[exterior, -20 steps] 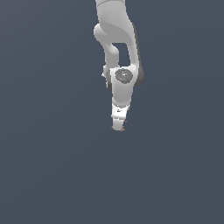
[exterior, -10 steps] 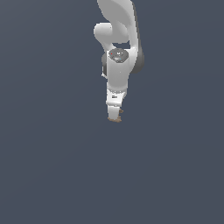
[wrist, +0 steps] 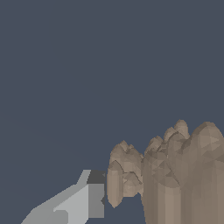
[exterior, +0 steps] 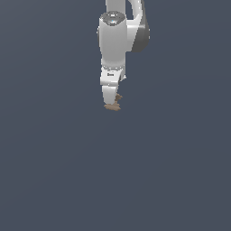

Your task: Pick up the object and move it to a goal position.

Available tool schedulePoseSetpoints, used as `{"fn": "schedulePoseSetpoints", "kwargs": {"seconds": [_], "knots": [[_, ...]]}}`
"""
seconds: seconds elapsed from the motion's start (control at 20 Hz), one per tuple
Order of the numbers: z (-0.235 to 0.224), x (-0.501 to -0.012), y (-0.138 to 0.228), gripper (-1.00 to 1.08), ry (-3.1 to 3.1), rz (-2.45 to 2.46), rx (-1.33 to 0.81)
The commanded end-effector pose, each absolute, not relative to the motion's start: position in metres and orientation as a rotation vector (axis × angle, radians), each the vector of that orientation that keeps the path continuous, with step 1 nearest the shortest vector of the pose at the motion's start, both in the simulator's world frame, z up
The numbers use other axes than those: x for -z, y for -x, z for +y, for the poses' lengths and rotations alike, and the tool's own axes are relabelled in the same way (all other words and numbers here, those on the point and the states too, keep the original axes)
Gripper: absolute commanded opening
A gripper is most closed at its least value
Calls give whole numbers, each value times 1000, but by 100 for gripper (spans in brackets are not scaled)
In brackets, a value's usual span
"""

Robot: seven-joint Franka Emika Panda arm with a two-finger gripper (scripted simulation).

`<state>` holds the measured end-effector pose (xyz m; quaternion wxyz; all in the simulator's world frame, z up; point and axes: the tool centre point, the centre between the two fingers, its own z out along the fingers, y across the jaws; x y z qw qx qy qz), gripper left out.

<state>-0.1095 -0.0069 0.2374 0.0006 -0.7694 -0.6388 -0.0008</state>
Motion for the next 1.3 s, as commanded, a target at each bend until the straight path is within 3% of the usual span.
{"fn": "schedulePoseSetpoints", "kwargs": {"seconds": [0.0,0.65,1.25], "knots": [[-14,-263,116,-100,2414,-2006,5],[-51,-375,141,-100,2416,-2005,4],[-63,-410,147,-100,2420,-2003,0]]}}
